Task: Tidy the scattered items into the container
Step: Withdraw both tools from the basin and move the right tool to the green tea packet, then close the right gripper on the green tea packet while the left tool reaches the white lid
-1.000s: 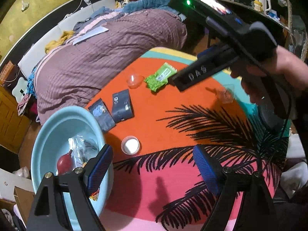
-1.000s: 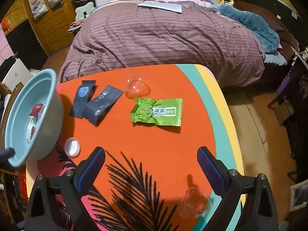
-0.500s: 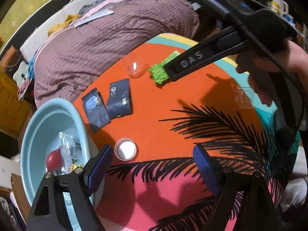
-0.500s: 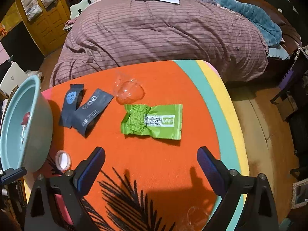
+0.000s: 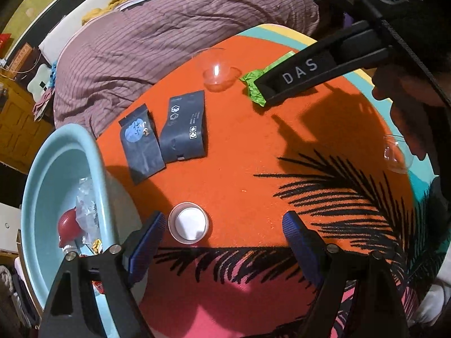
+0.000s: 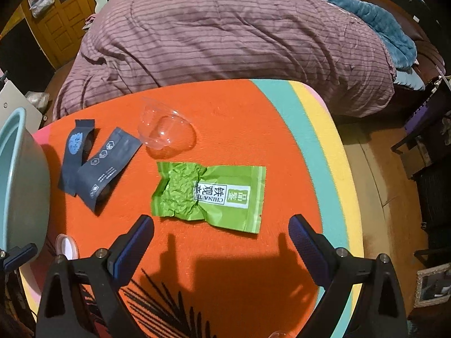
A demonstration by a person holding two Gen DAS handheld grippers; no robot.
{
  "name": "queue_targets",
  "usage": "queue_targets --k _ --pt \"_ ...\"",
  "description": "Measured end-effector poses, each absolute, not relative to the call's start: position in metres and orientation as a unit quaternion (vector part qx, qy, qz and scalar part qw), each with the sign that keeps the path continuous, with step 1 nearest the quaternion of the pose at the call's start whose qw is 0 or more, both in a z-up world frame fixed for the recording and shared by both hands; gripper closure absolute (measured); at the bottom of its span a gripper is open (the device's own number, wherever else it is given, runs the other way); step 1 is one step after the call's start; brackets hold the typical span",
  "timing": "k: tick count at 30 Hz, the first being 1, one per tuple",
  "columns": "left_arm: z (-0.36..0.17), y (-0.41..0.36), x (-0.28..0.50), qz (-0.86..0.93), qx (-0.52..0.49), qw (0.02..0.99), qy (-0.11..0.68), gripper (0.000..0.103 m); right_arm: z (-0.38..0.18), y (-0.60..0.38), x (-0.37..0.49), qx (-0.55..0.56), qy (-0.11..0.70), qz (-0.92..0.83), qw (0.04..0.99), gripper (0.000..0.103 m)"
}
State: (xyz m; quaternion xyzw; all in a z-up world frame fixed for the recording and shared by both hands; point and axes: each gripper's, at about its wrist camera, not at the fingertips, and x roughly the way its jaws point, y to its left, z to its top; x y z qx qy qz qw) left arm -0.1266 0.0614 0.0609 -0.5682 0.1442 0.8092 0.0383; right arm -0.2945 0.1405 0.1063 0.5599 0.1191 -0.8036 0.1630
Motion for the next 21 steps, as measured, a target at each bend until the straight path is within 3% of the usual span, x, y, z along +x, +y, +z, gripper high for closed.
queue_targets --k 10,21 --pt "0.060 0.069 -0.121 0.816 -0.560 -0.046 0.132 0.014 0.100 0.136 -0.302 0.559 0.104 -0.804 0.175 0.005" --pt "0.055 0.060 -0.102 0.841 -0.504 -0.197 0.024 0.014 0.106 0.140 -0.300 0.543 0.099 -0.812 0.191 0.004"
